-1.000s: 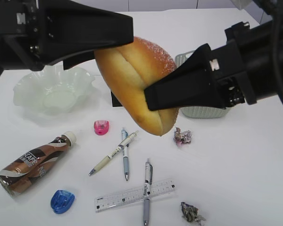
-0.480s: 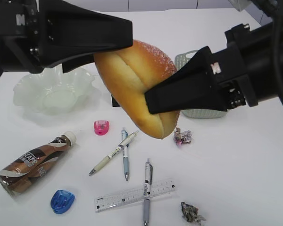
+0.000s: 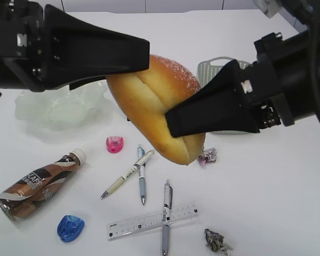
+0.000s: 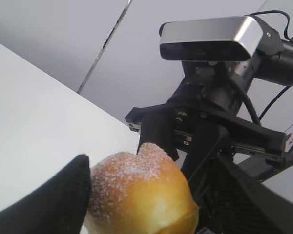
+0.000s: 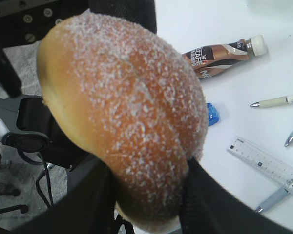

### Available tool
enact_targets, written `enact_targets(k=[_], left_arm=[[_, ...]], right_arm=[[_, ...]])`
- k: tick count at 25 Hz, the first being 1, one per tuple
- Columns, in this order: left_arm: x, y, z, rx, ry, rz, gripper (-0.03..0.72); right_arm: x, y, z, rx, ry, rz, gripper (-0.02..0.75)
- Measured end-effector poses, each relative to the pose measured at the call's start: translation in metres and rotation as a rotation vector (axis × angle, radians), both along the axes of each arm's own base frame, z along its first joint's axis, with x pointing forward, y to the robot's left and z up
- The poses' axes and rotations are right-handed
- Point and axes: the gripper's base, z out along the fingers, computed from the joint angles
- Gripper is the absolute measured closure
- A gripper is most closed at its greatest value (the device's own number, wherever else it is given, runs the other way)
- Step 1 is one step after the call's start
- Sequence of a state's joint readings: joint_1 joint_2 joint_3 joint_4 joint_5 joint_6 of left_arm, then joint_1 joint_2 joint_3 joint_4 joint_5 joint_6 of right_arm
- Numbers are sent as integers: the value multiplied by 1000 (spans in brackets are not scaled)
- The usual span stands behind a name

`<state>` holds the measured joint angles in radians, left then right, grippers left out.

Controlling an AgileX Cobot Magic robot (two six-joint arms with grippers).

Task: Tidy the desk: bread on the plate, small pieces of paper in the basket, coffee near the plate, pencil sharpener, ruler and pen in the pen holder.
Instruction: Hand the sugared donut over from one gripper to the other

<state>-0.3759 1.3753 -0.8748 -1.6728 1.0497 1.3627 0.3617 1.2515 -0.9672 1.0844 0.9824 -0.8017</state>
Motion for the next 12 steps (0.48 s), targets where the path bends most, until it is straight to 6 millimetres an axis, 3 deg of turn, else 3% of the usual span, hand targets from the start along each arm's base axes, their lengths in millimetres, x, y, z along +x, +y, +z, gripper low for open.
enact_targets(k=[4,9,12], left_arm=[[0,0,0,3,-1,-2,206],[0,0,-1,9,1,0,434],[1,0,-1,15,1,10,523]], right_arm=[[0,0,0,-2,2,4,468],[-1,0,0,-2,3,7,468],[0,0,0,-2,2,5,468]])
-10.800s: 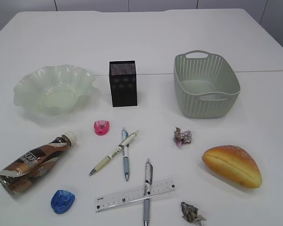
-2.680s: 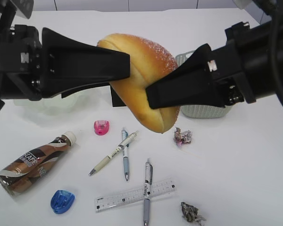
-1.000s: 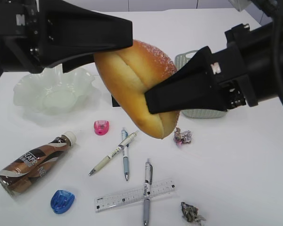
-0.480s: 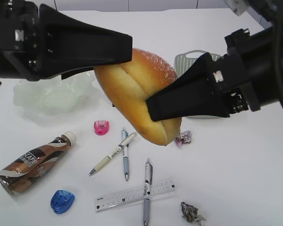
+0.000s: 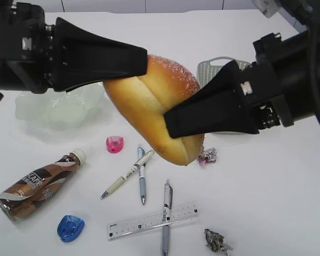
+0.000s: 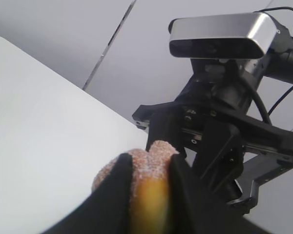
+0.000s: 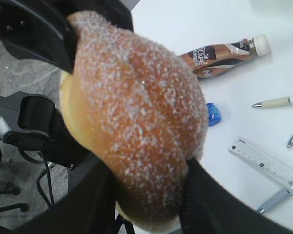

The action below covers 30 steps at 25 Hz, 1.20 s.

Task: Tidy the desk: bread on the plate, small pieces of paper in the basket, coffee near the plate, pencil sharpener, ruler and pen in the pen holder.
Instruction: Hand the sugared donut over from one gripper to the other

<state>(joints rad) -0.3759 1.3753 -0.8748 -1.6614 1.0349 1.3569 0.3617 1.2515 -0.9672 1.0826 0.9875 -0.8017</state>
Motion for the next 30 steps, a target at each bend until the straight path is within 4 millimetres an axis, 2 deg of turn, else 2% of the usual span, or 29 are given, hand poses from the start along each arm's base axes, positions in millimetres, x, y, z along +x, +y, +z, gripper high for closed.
enact_targets(k=[4,6,11,13,19,26,30], left_arm=[[1,0,-1,7,1,17,550],[3,1,-1,13,2,32,554],[3,1,-1,16,2,38,558],[4,1,-2,17,4,42,560],[6,3,-8,94,-25,69,566],[16,7,-13,166,-49,177,574],[23,11,-17,223,-72,246,575]], right_arm=[[1,0,0,0,-3,-5,466],[1,0,0,-1,-4,-11,440],[2,0,-1,-1,-4,-13,269],[2,0,-1,-3,-5,-12,234],[3,-2,-3,-38,-22,-12,216],[3,-2,-4,-49,-9,-20,216],[3,-8,-12,-141,25,-49,216]])
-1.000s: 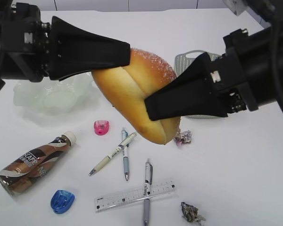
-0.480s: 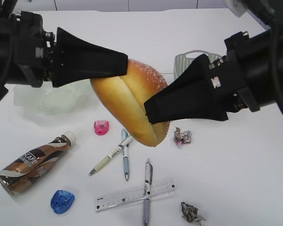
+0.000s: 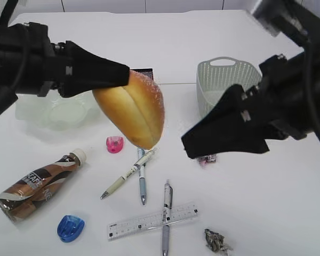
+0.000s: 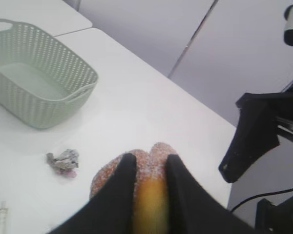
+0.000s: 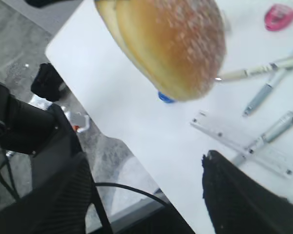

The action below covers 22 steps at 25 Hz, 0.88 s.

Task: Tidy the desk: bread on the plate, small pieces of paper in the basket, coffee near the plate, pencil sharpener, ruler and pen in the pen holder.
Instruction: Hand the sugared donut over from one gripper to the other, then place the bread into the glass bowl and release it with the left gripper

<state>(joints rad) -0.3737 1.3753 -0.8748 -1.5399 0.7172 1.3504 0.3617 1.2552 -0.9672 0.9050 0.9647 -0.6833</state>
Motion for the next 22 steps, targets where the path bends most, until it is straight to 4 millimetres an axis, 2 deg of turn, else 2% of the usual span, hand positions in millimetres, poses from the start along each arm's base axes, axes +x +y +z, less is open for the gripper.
enact_targets(k=[4,10,16,22], left_arm=[[8,12,-3,57,-24,64,578],[24,41,-7,123,-46,175,582],[36,73,-16,281,-43,332,582],[50,93,-18,357,-91,539,594]], right_arm=[[2,-14,-13,-200,46,-85,214],[6,-36,-25,-444,86,-235,214],[4,-40,-28,-494,124,-247,214],[2,-41,-28,-500,138,-244,214]])
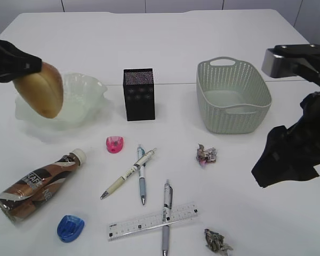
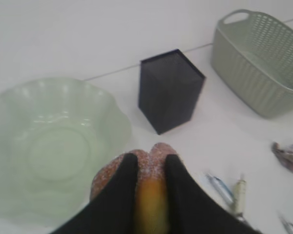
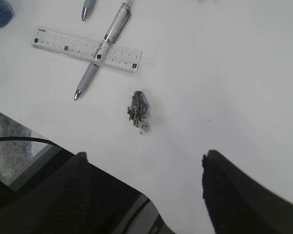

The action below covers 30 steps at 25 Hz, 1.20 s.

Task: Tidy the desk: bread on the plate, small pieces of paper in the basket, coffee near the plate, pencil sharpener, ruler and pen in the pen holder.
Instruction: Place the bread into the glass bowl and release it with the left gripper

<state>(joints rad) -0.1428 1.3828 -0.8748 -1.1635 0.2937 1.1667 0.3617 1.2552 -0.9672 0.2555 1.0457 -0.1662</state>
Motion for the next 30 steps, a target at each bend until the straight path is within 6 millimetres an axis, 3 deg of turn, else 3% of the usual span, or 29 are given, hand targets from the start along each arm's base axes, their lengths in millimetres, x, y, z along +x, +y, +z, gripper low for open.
enact_targets(k=[5,8,16,22,30], left_arm=[[22,13,-19,69,-7,158,596],[41,13,-34,88,25,182,597],[93,12,-45,111,-1,245,599],[129,13,-66,139,-6,302,599],[162,9,-96,146,16,312,599]], right_arm=[[-1,0,0,-4,7,2,214],[-1,0,0,-6,11,3,214],[-1,-1,-1,-8,14,5,214],[-1,-1,-1,-8,14,5,214],[-1,-2,-1,-25,5,8,214]])
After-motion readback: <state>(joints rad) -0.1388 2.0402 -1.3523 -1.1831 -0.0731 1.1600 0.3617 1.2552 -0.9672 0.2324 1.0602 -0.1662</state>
